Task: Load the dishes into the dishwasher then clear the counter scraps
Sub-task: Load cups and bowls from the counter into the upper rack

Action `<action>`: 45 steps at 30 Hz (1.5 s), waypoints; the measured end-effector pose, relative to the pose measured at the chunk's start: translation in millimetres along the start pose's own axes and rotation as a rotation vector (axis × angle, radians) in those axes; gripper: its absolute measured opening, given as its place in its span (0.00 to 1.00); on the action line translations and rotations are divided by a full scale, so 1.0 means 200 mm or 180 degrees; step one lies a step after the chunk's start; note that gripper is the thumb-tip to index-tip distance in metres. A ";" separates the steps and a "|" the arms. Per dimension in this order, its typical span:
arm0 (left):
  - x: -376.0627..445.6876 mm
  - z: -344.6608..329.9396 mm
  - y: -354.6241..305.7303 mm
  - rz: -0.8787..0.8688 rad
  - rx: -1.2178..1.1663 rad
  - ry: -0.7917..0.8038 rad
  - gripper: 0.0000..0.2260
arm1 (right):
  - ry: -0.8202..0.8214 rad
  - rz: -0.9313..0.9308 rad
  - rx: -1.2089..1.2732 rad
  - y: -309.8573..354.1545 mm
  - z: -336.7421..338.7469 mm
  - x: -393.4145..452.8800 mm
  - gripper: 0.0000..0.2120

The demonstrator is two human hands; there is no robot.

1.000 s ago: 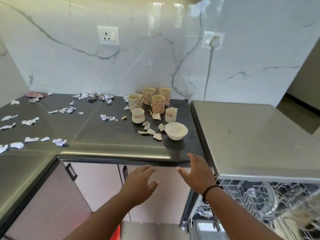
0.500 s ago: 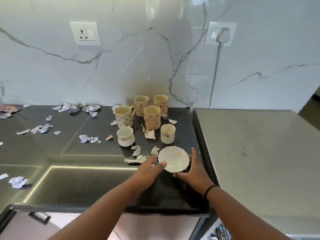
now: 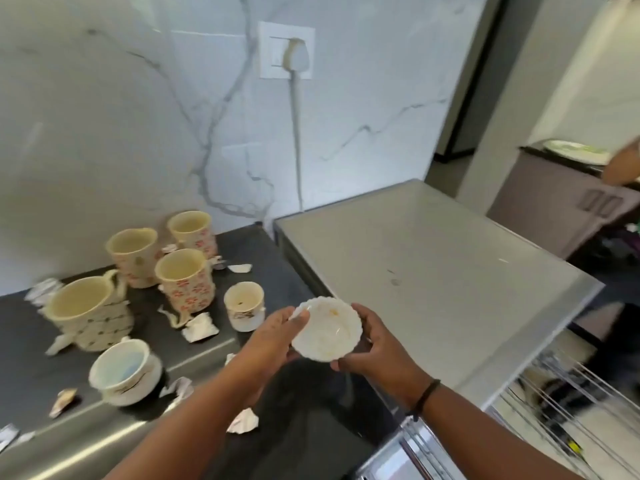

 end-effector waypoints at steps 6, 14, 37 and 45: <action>0.08 -0.43 -0.12 0.0176 -0.0646 0.0908 0.16 | -0.0516 -0.0077 0.1031 0.03 0.36 -0.28 0.31; -0.19 -1.15 -0.16 0.0189 -0.0197 0.2532 0.21 | -0.0814 0.0023 0.3124 -0.16 0.73 -0.81 0.41; 0.54 -2.53 0.36 -0.3129 0.5795 0.1964 0.37 | -0.2931 -0.2198 0.4182 -1.81 1.84 -1.45 0.33; 0.76 -2.65 0.33 -0.2743 0.5472 0.1781 0.40 | -0.3180 -0.2823 0.2167 -2.06 2.18 -1.17 0.38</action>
Point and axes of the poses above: each hand's wrist, its own x-axis towards the middle knuckle, its own z-axis out of the back of the hand, y = z × x, the point moved 7 cm from there along x, towards the middle knuckle, and after that the axes turned 9 degrees about -z, right-handed, at the moved point
